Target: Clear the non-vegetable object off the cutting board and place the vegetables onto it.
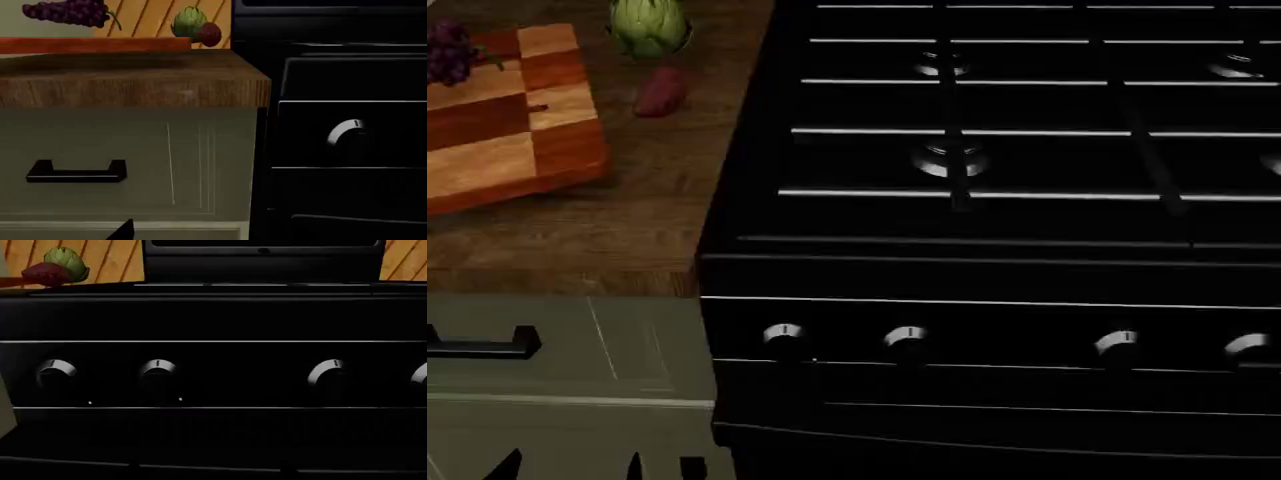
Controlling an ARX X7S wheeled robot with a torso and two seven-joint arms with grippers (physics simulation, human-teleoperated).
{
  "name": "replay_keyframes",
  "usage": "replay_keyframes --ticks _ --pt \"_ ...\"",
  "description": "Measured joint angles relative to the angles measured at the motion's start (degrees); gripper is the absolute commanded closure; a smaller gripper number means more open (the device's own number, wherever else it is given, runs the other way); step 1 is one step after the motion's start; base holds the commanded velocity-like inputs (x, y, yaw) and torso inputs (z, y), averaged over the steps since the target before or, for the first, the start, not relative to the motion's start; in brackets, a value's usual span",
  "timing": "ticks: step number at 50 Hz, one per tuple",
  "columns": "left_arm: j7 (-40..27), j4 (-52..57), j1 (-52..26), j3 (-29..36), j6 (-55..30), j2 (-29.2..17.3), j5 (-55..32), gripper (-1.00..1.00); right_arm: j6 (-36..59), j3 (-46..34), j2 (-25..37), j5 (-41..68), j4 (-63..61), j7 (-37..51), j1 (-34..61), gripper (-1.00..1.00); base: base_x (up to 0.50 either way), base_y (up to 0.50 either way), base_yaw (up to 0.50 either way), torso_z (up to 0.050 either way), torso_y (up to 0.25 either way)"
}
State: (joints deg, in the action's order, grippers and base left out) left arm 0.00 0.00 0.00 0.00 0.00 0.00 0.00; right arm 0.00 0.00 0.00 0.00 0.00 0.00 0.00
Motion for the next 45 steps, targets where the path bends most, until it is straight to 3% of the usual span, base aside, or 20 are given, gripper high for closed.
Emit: replay_keyframes --ticks 13,22,45 --pt "-1.4 -0.15 -0.12 1.64 0.2 -1.46 -1.2 -1.0 0.05 -6.06 5.16 6.61 0.62 6.36 0.66 -1.0 0.0 0.0 0.0 0.0 0.0" --pt "-3.29 0.07 0.12 2.6 -0.32 -2.17 -1.53 -1.0 0.46 -4.34 4.33 6.96 1.01 5.59 0.61 -1.0 0.0 0.0 0.0 0.0 0.0" --pt "-6.46 0.01 -0.08 6.03 -1.6 -4.75 -2.87 -1.0 -0.04 -5.92 5.78 8.04 1.32 8.15 0.52 -1.0 0.0 0.47 0.0 0.0 0.0"
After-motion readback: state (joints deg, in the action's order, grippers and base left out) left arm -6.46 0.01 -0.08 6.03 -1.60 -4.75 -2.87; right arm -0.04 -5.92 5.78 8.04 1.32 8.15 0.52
